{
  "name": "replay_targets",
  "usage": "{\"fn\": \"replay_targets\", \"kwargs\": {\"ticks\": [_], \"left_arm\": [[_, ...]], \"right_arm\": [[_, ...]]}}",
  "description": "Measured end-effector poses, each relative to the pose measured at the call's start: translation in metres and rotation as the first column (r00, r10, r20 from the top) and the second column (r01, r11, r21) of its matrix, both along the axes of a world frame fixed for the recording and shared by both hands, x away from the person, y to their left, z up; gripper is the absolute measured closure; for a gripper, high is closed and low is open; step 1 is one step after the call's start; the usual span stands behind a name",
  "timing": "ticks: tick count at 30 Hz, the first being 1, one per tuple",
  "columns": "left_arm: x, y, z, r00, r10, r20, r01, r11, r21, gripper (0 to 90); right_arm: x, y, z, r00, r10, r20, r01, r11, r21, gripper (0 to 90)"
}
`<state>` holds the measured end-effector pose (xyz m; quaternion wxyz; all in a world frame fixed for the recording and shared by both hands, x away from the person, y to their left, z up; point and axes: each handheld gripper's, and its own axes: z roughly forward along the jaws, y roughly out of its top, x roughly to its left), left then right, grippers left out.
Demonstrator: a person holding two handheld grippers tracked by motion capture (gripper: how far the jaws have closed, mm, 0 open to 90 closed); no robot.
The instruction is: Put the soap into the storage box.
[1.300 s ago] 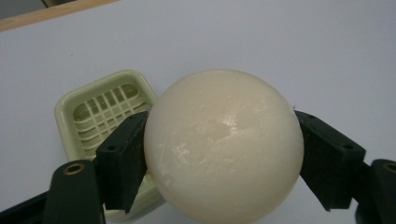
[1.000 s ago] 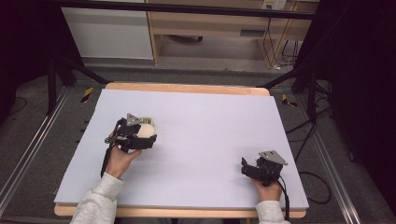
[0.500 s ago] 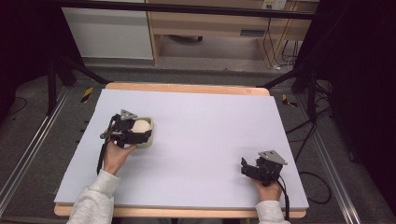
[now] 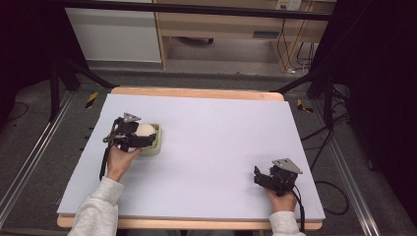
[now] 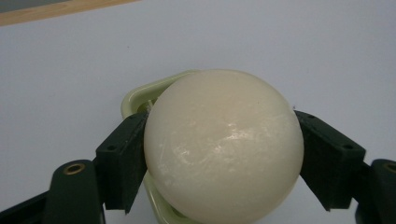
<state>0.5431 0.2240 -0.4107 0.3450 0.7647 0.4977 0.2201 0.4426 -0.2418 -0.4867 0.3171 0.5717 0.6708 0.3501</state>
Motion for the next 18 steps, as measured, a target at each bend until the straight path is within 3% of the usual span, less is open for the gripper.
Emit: {"fn": "replay_targets", "kwargs": {"ticks": [5,18], "left_arm": [[0.004,0.003,-0.003,1.0000,0.009,0.003,-0.009,0.9999,-0.008,24.0],[0.015,0.001,-0.014,0.9997,0.008,-0.022,-0.008,0.9999,0.015,24.0]], "right_arm": [[0.000,0.000,0.000,1.0000,0.001,0.000,-0.001,1.000,0.003,6.8],[0.000,0.000,0.000,1.0000,-0.001,0.000,0.001,1.000,0.001,6.8]]}}
